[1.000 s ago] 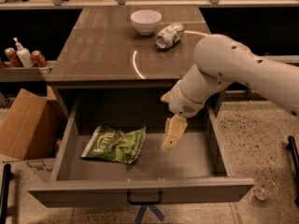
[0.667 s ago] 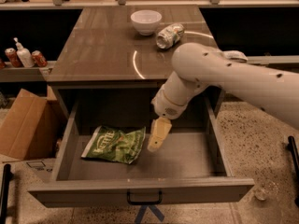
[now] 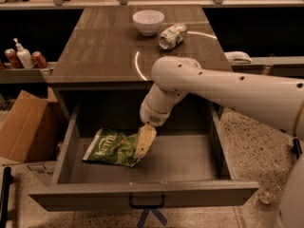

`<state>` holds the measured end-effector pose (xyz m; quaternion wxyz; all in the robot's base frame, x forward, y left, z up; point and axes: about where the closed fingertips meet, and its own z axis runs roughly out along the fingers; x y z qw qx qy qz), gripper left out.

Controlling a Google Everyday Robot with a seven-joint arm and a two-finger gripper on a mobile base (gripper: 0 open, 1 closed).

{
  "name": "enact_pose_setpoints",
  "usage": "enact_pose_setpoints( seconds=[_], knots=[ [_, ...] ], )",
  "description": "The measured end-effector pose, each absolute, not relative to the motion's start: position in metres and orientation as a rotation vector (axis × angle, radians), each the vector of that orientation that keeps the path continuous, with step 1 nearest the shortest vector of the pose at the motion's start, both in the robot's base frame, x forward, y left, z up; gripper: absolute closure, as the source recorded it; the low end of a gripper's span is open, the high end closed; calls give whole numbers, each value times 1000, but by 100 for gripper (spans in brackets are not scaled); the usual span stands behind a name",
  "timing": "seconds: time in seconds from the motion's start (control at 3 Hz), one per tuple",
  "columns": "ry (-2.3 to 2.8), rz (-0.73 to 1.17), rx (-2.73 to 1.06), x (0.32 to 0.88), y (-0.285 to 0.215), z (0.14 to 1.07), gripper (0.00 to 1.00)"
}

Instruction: Pick green jalapeno chip bag from top drawer and place on counter

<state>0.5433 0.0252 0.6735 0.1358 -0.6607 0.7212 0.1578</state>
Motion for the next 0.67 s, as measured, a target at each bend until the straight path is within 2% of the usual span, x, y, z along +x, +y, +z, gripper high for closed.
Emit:
enact_pose_setpoints(
  seconds=[0.67],
  knots=[
    [2108,513,-1961,546,37,599,3]
  ],
)
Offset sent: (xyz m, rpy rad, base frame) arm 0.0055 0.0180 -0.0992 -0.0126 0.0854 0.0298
